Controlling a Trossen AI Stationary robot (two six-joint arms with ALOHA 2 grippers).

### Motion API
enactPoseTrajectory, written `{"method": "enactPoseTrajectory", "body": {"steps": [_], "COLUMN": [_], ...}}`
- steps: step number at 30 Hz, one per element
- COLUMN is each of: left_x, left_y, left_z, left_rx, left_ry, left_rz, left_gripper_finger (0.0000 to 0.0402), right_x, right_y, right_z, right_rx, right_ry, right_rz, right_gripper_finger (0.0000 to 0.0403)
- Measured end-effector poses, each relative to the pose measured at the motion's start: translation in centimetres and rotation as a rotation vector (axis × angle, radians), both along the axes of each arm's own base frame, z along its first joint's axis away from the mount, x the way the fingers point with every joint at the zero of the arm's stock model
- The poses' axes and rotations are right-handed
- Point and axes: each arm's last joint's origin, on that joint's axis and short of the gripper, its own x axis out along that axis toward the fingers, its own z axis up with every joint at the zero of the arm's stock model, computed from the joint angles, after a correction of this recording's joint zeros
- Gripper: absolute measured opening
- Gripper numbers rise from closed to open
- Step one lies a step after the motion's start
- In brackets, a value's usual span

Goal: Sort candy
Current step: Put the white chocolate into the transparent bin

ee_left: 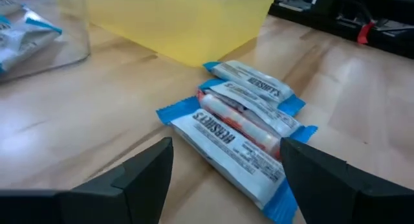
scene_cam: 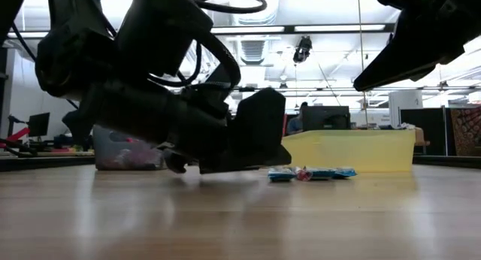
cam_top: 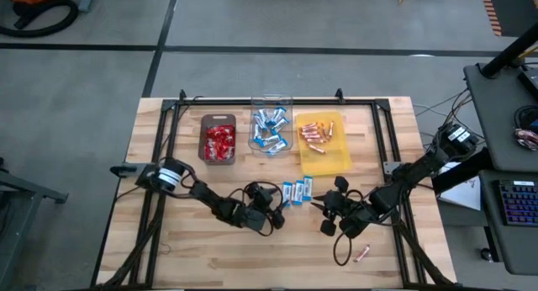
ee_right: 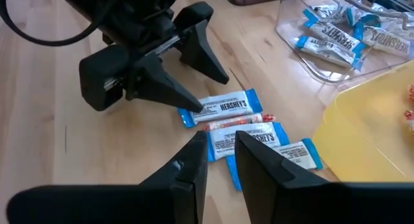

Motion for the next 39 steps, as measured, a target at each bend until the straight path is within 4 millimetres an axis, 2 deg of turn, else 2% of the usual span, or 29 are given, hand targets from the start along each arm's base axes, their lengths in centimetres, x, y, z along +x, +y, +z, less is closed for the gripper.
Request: {"method": "enactPoseTrajectory", "body": {"steps": [9, 14, 24, 33, 39], "left_x": [0.6, 0.6, 0.5, 0.3, -0.3], "left_y": [-0.2, -0.2, -0.1, -0.1, 0.1], "left_z": [-0.9, -1.1, -1.3, -0.6, 0.7], "left_rx": [0.001, 0.003, 0.002, -0.008, 0.037], "left_ry": [-0.001, 0.004, 0.033, 0.079, 0.174], "left_rz": [0.006, 0.007, 0.0, -0.016, -0.019], "left_gripper_finger": [0.0264, 0.0242, 0.0149, 0.0018, 0.0003], "right_x": [0.0, -0.1, -0.1, -0.1, -0.1], "right_y": [0.0, -0.1, -0.1, -0.1, 0.0], "right_z": [-0.1, -0.1, -0.1, -0.1, -0.1], "right_rx": [-0.005, -0.009, -0.008, -0.008, -0.006], "right_ry": [0.007, 0.012, 0.012, 0.012, 0.012], "right_rz": [0.0, 0.001, 0.001, 0.001, 0.001], "right_gripper_finger": [0.0069, 0.0073, 0.0066, 0.0069, 0.0072]}}
